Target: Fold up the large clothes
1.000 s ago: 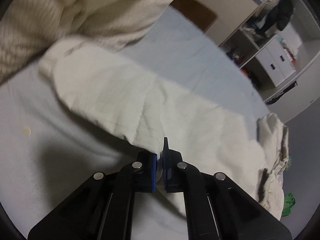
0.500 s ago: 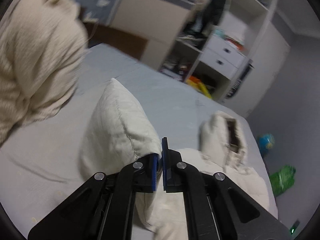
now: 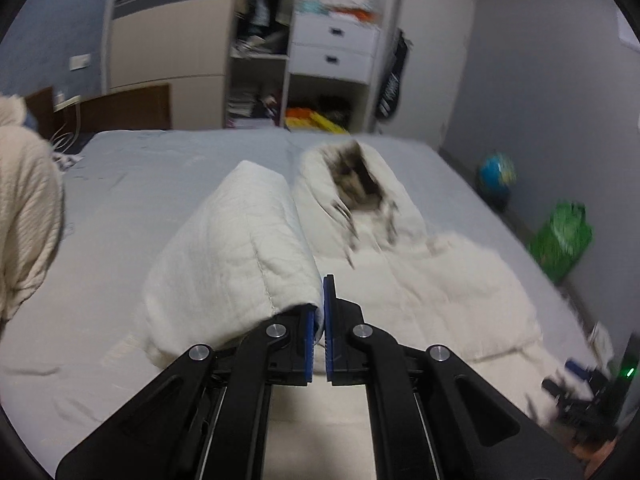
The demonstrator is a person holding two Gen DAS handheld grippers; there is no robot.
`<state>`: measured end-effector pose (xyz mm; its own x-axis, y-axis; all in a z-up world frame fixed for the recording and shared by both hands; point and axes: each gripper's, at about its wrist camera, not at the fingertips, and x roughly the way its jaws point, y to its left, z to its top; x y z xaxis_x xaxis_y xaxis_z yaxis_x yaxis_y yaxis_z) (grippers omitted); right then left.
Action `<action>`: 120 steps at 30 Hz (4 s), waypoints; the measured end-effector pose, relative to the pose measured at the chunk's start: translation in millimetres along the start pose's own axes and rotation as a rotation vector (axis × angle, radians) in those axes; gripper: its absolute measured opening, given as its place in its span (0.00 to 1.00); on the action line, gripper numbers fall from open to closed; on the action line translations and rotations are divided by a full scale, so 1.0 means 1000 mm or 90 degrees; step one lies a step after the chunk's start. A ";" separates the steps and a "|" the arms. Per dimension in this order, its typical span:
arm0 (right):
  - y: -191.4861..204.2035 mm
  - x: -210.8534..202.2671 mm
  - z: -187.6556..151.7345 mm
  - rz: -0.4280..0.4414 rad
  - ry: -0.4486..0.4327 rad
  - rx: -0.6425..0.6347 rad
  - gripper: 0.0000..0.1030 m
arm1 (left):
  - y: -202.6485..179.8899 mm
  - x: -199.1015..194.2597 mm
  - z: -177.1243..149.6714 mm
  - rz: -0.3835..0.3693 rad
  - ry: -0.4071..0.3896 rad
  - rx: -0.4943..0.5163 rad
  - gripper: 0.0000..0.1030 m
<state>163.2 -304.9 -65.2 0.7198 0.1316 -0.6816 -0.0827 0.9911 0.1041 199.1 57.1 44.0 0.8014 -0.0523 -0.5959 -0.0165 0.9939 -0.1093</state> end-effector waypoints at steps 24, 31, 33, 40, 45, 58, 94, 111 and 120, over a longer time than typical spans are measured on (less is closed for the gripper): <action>0.000 0.011 -0.002 0.003 0.030 0.004 0.81 | -0.051 0.061 -0.099 -0.083 0.154 0.014 0.66; 0.007 0.011 -0.003 0.000 0.030 -0.020 0.81 | -0.012 0.010 -0.096 -0.028 0.121 -0.007 0.68; 0.012 0.010 -0.003 -0.001 0.030 -0.034 0.81 | 0.008 0.001 -0.094 0.014 0.115 -0.025 0.68; 0.067 0.005 -0.003 0.035 0.037 -0.142 0.81 | 0.077 -0.028 -0.093 0.083 0.076 -0.137 0.70; 0.142 0.001 0.016 0.089 0.026 -0.222 0.81 | 0.108 -0.051 -0.103 0.105 0.052 -0.237 0.79; 0.348 0.029 0.050 0.171 0.015 -0.436 0.81 | 0.147 -0.073 -0.131 0.185 0.066 -0.371 0.79; 0.403 0.090 0.064 0.149 0.086 -0.460 0.23 | 0.193 -0.072 -0.149 0.218 0.005 -0.520 0.87; 0.239 0.049 0.137 0.173 0.035 -0.156 0.22 | 0.185 -0.072 -0.144 0.226 0.002 -0.482 0.91; 0.132 0.060 0.121 0.196 0.076 0.077 0.22 | 0.183 -0.070 -0.142 0.229 0.009 -0.469 0.91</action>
<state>278.8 -168.6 -4.3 0.5875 0.4320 -0.6843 -0.1960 0.8963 0.3977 55.2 228.6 -47.2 0.6641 0.2518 -0.7039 -0.6638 0.6318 -0.4003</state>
